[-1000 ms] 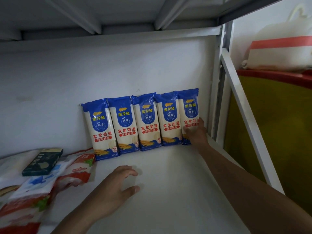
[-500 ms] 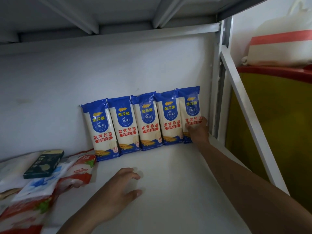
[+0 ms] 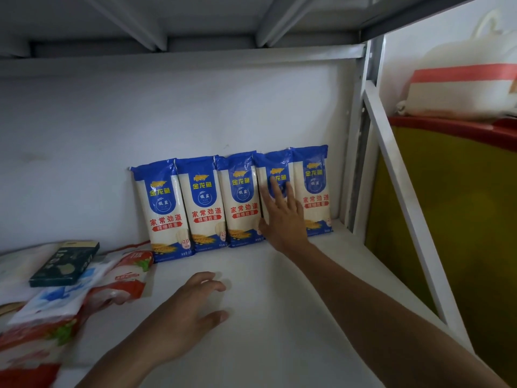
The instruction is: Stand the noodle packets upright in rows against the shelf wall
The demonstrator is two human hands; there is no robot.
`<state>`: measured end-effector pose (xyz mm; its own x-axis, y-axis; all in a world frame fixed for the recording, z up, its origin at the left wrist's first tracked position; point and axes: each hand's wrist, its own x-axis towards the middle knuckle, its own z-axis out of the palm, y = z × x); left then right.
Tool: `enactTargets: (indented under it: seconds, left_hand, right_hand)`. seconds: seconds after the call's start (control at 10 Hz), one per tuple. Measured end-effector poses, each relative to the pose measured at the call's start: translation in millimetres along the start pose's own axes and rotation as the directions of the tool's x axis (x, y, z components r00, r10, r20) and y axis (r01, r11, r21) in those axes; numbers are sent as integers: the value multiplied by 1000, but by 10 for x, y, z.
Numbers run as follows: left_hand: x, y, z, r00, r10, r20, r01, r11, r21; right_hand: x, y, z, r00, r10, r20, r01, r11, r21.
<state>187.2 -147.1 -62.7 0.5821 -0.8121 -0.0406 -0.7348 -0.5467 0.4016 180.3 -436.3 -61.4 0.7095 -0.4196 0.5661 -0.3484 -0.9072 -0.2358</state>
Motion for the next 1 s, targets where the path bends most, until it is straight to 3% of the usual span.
enactTargets:
  seconds: [0.4, 0.5, 0.6, 0.7, 1.0]
  left_hand:
    - [-123, 85, -72, 1000, 8, 4, -8, 999, 37]
    - [-183, 95, -112, 993, -36, -114, 54, 984, 168]
    - [-280, 18, -181, 947, -49, -318, 135, 958, 254]
    - [-416, -117, -215, 901, -51, -431, 196, 934, 300]
    - [-1011, -206, -280, 869, -5, -495, 210, 909, 359]
  right_hand:
    - [154, -252, 148, 995, 99, -8, -99, 995, -7]
    - [119, -289, 113, 993, 112, 26, -112, 993, 20]
    - [2, -357, 28, 993, 108, 53, -110, 994, 29]
    - [-153, -380, -54, 993, 71, 95, -69, 997, -22]
    - [-762, -606, -750, 984, 98, 145, -99, 995, -3]
